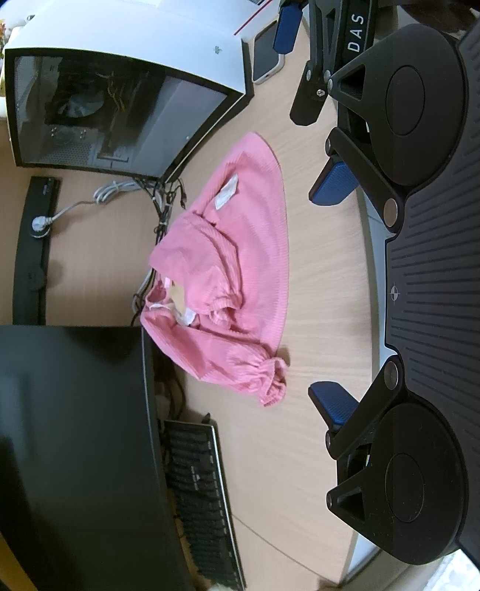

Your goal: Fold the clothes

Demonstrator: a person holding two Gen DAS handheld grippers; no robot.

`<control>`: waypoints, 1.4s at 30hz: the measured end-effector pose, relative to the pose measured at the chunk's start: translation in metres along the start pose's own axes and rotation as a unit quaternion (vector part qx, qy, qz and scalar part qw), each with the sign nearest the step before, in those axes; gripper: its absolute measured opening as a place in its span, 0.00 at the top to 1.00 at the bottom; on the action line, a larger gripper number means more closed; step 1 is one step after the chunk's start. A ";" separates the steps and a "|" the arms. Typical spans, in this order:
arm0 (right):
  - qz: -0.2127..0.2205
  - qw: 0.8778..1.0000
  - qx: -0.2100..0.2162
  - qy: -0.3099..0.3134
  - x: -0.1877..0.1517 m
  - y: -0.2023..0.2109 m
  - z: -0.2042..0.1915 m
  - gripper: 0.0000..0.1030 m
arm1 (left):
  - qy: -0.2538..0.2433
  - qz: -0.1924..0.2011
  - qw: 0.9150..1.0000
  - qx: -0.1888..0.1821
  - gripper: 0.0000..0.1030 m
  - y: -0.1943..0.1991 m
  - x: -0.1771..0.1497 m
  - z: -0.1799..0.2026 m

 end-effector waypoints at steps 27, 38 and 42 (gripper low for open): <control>-0.120 0.986 -0.077 -0.092 0.027 -0.086 0.013 0.00 | -0.014 -0.112 0.977 -0.184 0.00 -0.122 0.058 -0.021; -0.140 0.983 0.014 -0.120 0.063 -0.173 0.079 0.00 | -0.018 -0.111 0.965 -0.235 0.00 -0.191 0.085 0.012; -0.134 0.985 0.034 -0.104 0.078 -0.219 0.090 0.00 | -0.009 -0.125 0.965 -0.229 0.00 -0.211 0.085 0.020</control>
Point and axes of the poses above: each gripper's, at about its wrist camera, not at the fingertips, and y roughly against the way its jaws point, z to its right, x to its top, the point moved 5 cm from there along -y, roughly the way its jaws point, and after that the axes turned 14 degrees about x, right-handed, at the moved point
